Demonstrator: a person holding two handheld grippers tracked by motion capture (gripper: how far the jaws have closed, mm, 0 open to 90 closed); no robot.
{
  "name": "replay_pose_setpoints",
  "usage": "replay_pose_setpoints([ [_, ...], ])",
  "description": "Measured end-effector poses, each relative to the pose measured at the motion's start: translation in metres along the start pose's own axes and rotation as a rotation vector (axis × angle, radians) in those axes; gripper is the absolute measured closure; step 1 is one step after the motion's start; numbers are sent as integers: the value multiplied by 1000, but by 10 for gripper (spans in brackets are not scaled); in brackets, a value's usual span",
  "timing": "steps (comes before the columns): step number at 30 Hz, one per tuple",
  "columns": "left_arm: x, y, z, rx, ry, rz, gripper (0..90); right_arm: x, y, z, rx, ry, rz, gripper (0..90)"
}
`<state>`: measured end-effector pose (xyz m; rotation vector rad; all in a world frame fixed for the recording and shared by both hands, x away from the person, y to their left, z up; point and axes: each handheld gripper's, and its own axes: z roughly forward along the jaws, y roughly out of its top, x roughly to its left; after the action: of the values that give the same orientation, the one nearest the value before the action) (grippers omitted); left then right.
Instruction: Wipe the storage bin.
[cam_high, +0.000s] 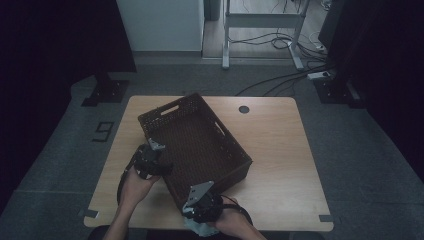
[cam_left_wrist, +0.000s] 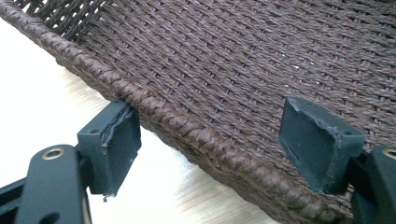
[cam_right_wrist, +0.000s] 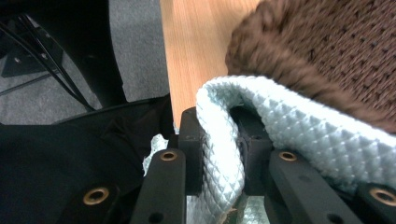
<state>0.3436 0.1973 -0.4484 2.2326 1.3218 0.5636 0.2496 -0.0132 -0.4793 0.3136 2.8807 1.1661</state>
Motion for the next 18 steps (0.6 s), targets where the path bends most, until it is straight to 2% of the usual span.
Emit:
replay_pose_setpoints([
  [9,1,-1,0,-4,-3,2,226,-2,-9,13,39,-19,-9,740],
  [16,1,-1,-1,-4,1,8,248,-7,-14,8,48,-40,-1,750],
  [18,1,-1,-1,-2,2,12,249,-9,-17,6,55,-60,11,750],
])
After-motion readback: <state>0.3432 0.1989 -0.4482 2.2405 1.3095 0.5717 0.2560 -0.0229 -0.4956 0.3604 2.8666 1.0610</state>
